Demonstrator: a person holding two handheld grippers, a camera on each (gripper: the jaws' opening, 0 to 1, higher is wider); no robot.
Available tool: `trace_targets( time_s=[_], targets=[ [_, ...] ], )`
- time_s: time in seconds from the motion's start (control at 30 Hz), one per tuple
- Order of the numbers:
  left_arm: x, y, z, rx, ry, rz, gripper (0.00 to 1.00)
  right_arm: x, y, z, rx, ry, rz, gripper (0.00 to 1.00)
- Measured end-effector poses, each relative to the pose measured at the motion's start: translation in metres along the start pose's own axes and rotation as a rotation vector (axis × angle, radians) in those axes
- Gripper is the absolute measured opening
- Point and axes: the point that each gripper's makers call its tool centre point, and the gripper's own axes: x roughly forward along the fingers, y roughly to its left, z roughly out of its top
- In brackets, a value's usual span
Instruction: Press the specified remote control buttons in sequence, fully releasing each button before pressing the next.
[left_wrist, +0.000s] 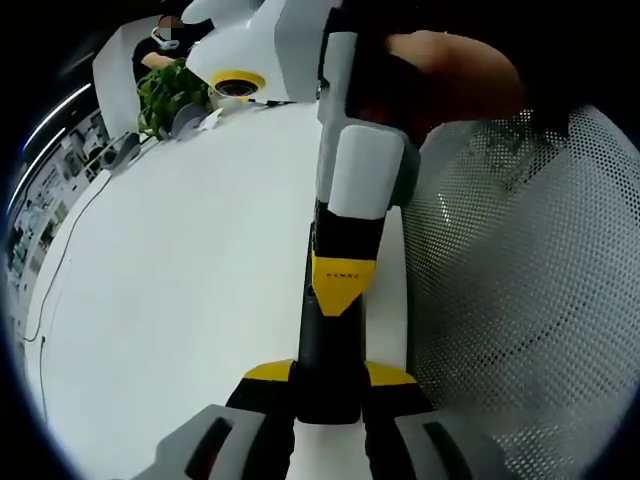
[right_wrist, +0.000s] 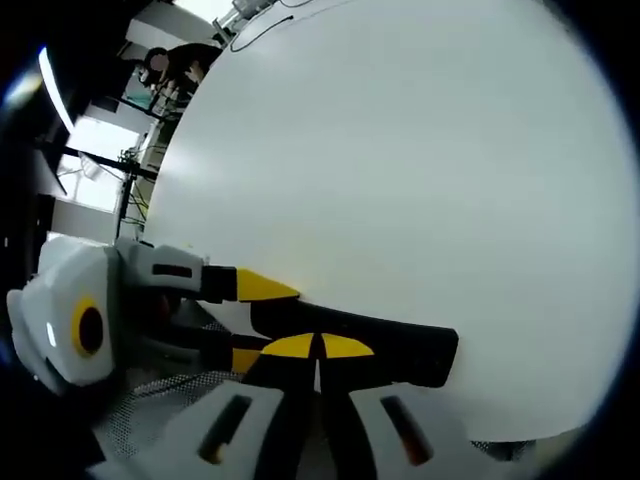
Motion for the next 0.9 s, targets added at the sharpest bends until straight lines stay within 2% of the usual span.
trace_targets(
  time_s=[0.07,0.17,0.6,0.73,0.9],
  targets=[
    [0.000,0.000,0.000,-0.001,-0.001,-0.001,0.25,0.001,0.000,0.000,-0.043,-0.002,-0.021,0.00],
    [0.000,0.000,0.000,-0.002,-0.001,-0.001,0.25,0.001,-0.001,0.001,-0.060,-0.003,-0.029,0.00],
    [0.000,0.000,0.000,-0.002,0.000,-0.001,0.25,0.001,-0.001,0.001,-0.043,0.008,-0.021,0.00],
    [0.000,0.000,-0.001,0.000,0.001,-0.001,0.25,0.000,-0.001,0.001,-0.007,0.005,-0.005,0.00],
    [0.000,0.000,0.000,-0.001,0.001,0.000,0.25,0.000,0.011,0.005,0.018,-0.024,0.062,0.00]
  ],
)
